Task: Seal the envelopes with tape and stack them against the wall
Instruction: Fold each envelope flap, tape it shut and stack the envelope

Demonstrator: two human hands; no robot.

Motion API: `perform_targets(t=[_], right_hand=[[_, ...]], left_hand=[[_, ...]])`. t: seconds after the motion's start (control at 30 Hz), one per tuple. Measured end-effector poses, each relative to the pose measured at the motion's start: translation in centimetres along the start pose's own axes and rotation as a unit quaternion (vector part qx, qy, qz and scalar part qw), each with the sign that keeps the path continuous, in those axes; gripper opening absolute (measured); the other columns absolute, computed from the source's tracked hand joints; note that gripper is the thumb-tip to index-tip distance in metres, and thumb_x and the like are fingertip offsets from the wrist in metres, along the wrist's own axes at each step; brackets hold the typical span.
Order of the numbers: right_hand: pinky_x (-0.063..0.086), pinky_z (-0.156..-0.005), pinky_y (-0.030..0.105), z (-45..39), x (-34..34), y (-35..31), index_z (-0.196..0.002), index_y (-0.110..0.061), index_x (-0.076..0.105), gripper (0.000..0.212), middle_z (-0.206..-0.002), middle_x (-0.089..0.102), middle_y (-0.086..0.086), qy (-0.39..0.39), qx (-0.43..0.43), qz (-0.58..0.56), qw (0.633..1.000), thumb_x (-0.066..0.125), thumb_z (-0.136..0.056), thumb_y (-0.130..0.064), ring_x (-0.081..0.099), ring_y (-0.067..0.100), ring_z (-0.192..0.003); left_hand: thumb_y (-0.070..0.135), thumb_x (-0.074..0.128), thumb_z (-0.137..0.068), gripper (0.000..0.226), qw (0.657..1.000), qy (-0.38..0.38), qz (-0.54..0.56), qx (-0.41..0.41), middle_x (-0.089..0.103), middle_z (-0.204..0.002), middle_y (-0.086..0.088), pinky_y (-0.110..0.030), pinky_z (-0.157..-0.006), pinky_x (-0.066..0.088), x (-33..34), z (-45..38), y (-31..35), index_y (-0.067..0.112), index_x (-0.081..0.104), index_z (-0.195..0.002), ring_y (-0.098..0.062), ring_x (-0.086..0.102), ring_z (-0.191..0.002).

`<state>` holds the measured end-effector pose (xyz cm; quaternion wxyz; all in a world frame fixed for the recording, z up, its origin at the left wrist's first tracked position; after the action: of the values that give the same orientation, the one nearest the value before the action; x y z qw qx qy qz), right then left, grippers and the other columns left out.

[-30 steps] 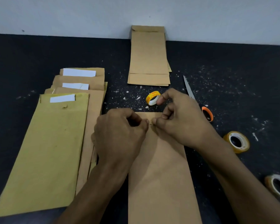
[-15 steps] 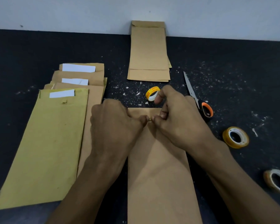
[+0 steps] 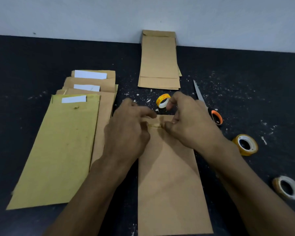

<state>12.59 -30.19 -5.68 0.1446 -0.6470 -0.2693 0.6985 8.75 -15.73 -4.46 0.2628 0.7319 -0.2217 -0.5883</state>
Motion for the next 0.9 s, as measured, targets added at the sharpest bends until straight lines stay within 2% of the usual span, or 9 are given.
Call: perform_targets(t=[0.07, 0.17, 0.3, 0.4, 0.5, 0.6, 0.67, 0.8, 0.9], right_hand=[[0.053, -0.079, 0.043, -0.3, -0.1, -0.1, -0.104, -0.026, 0.051, 0.038, -0.094, 0.061, 0.007, -0.012, 0.021, 0.023, 0.999, 0.078, -0.080, -0.034, 0.060, 0.026, -0.090], [0.048, -0.076, 0.037, -0.7, -0.6, -0.4, -0.109, -0.021, 0.053, 0.049, -0.108, 0.052, 0.006, -0.047, 0.074, 0.060, 0.994, 0.083, -0.076, -0.040, 0.053, 0.025, -0.097], [0.062, -0.073, 0.047, -1.5, -0.7, -0.1, -0.107, -0.016, 0.053, 0.047, -0.109, 0.061, 0.015, -0.088, 0.136, 0.054, 0.985, 0.086, -0.073, -0.021, 0.068, 0.035, -0.090], [0.063, -0.062, 0.044, -1.8, -0.4, -0.1, -0.104, -0.013, 0.052, 0.045, -0.103, 0.065, 0.019, -0.122, 0.159, 0.026, 0.979, 0.086, -0.075, -0.011, 0.075, 0.035, -0.074], [0.064, -0.061, 0.041, -1.8, -0.4, -0.2, -0.101, -0.008, 0.055, 0.041, -0.075, 0.073, 0.017, -0.143, 0.178, 0.003, 0.974, 0.087, -0.076, -0.011, 0.074, 0.030, -0.060], [0.063, -0.059, 0.042, -1.6, -0.8, 0.1, -0.099, -0.005, 0.058, 0.041, -0.055, 0.068, 0.012, -0.143, 0.193, 0.015, 0.971, 0.088, -0.074, -0.018, 0.073, 0.028, -0.056], [0.063, -0.057, 0.037, -1.2, -0.6, 0.6, -0.099, -0.002, 0.060, 0.038, -0.054, 0.067, 0.011, -0.158, 0.210, 0.000, 0.965, 0.085, -0.077, -0.020, 0.071, 0.027, -0.053], [0.059, -0.047, 0.028, -0.4, -0.5, 1.3, -0.091, -0.006, 0.060, 0.016, -0.061, 0.065, 0.012, -0.184, 0.229, -0.054, 0.954, 0.075, -0.086, -0.006, 0.064, 0.019, -0.045], [0.057, -0.044, 0.026, -0.2, -0.7, 1.6, -0.090, -0.006, 0.061, 0.015, -0.063, 0.066, 0.013, -0.179, 0.227, -0.065, 0.955, 0.074, -0.085, -0.001, 0.064, 0.019, -0.044]], left_hand=[[0.005, 0.062, -0.085, 0.041, 0.999, -0.035, -0.024, 0.032, 0.049, -0.097, 0.008, -0.032, -0.060, 0.039, 0.5, 0.2, 0.6, 0.041, 0.076, -0.098, -0.012, 0.050, -0.085], [0.001, 0.061, -0.084, 0.049, 0.996, -0.061, -0.047, 0.052, 0.048, -0.099, 0.009, -0.036, -0.063, 0.044, 0.7, 0.4, 1.2, 0.045, 0.076, -0.098, -0.012, 0.050, -0.088], [0.002, 0.059, -0.085, 0.049, 0.996, -0.053, -0.058, 0.051, 0.049, -0.099, 0.012, -0.027, -0.055, 0.030, 0.6, 0.6, 1.4, 0.045, 0.076, -0.100, -0.013, 0.052, -0.091], [0.003, 0.056, -0.088, 0.046, 0.995, -0.054, -0.071, 0.050, 0.051, -0.105, 0.011, -0.014, -0.053, 0.024, 0.4, 0.8, 1.4, 0.042, 0.075, -0.104, -0.012, 0.053, -0.094], [0.005, 0.057, -0.090, 0.043, 0.994, -0.053, -0.078, 0.055, 0.052, -0.109, 0.009, -0.023, -0.062, 0.039, 0.6, 0.9, 1.5, 0.041, 0.075, -0.107, -0.013, 0.054, -0.097], [0.004, 0.060, -0.090, 0.039, 0.995, -0.039, -0.065, 0.064, 0.054, -0.105, 0.006, -0.034, -0.069, 0.047, 0.6, 0.8, 1.5, 0.037, 0.077, -0.104, -0.017, 0.058, -0.095], [0.004, 0.063, -0.089, 0.037, 0.995, -0.029, -0.056, 0.072, 0.055, -0.103, 0.005, -0.036, -0.068, 0.048, 0.6, 0.8, 1.5, 0.035, 0.078, -0.101, -0.019, 0.059, -0.092], [0.006, 0.066, -0.088, 0.031, 0.995, -0.017, -0.045, 0.083, 0.057, -0.101, 0.005, -0.040, -0.066, 0.051, 0.6, 0.7, 1.5, 0.033, 0.079, -0.097, -0.021, 0.060, -0.089], [0.004, 0.065, -0.087, 0.032, 0.994, -0.013, -0.039, 0.098, 0.058, -0.100, 0.005, -0.035, -0.063, 0.047, 0.6, 0.8, 1.5, 0.031, 0.080, -0.097, -0.019, 0.059, -0.089]])
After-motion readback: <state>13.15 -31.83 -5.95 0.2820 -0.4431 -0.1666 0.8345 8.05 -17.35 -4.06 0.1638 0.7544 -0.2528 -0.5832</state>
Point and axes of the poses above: each hand's wrist, its own z-axis away from the middle knuckle, its own x-axis out of the palm, y = z × x, the point moved 9 cm from there along -z, towards the middle knuckle
